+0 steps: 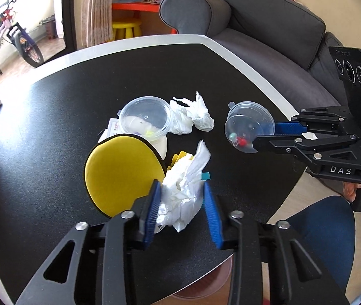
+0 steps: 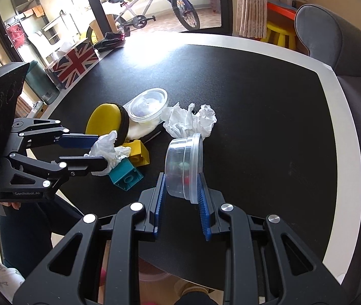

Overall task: Collect trash
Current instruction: 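Grasp the crumpled white tissue with the left gripper while the right gripper holds the cup, then carry the cup over the pink bin and open the right gripper while the left carries the tissue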

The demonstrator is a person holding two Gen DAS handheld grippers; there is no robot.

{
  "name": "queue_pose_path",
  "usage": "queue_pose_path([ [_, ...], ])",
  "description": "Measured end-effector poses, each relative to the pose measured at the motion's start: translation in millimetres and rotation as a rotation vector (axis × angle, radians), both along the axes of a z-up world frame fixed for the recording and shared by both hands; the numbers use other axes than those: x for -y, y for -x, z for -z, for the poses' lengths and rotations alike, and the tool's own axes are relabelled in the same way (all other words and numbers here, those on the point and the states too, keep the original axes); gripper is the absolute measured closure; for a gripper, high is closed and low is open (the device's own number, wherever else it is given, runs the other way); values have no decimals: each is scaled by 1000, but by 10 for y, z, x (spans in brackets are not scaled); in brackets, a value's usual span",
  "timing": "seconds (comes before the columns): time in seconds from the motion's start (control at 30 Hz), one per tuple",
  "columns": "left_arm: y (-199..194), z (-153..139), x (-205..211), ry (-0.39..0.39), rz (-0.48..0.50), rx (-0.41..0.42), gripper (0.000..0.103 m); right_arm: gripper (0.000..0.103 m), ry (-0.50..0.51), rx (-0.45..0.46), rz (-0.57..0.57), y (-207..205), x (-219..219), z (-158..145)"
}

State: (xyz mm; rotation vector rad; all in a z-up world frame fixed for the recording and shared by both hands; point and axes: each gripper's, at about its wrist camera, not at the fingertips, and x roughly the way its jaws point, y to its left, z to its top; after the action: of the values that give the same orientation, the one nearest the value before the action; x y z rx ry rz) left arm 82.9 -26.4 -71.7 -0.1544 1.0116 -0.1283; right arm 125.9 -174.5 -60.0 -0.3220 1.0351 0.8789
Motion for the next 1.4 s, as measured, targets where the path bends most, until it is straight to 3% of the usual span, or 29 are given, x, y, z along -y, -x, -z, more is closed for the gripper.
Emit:
queue_pose_path([
  [0.07, 6, 3, -2, 6, -2, -2, 84, 79, -2, 0, -1, 4, -5, -3],
  [0.23, 49, -17, 4, 16, 6, 6, 91, 79, -9, 1, -6, 19, -28, -19],
  [0.6, 255, -303, -32, -10, -2, 66, 92, 79, -38, 26, -9, 191, -50, -179],
  [0.9, 619, -505, 4, -25, 3, 108, 92, 79, -72, 52, -48, 624, 14, -422],
  [1.17, 899, -527, 63, -21, -2, 123, 92, 79, -76, 45, -98, 1096, 64, -465],
  [1.4, 1141, -418, 154, 9, -5, 107, 92, 79, -49, -8, -139, 1426, 117, -298],
])
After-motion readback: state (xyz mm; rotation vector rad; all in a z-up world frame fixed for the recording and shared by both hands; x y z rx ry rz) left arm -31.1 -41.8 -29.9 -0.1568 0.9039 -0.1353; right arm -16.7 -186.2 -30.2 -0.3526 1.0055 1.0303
